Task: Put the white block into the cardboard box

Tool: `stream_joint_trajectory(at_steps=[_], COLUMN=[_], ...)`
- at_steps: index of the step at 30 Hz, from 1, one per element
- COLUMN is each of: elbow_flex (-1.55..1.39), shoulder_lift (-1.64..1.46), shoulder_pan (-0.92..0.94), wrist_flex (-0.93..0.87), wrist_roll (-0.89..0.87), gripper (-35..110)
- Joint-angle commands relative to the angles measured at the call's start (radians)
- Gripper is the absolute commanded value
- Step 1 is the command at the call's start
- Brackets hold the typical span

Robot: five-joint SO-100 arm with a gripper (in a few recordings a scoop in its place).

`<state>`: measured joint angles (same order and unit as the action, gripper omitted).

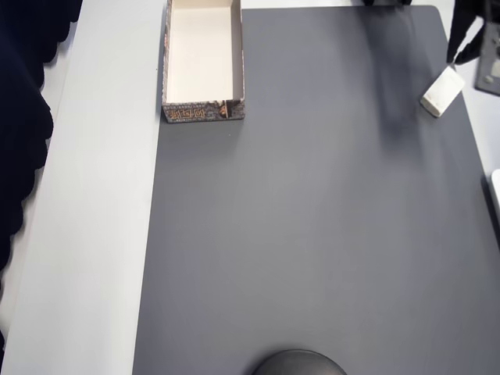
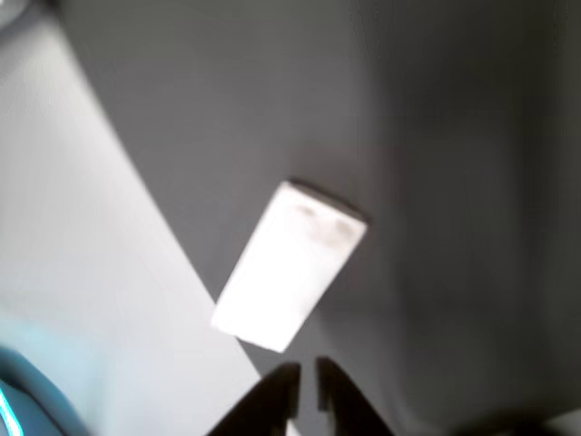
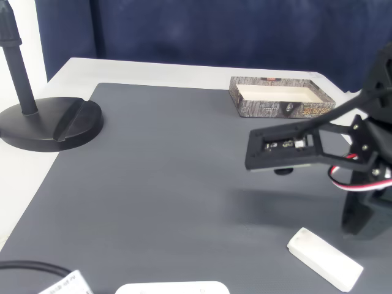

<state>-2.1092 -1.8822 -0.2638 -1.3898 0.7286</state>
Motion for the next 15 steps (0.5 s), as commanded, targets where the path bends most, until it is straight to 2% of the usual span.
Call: stream_joint_trajectory(at_steps=[1,8,15], elbow_flex=[0.035,0.029,0.025], shoulder_lift=[-0.005,0.0,0.008], shoulder_pan=[-0.011,-0.021,-0.028], wrist_flex=[0.008,0.044,0.052], wrist_roll=[0.169,0.482,0.531], gripper=[-1,-2,-2])
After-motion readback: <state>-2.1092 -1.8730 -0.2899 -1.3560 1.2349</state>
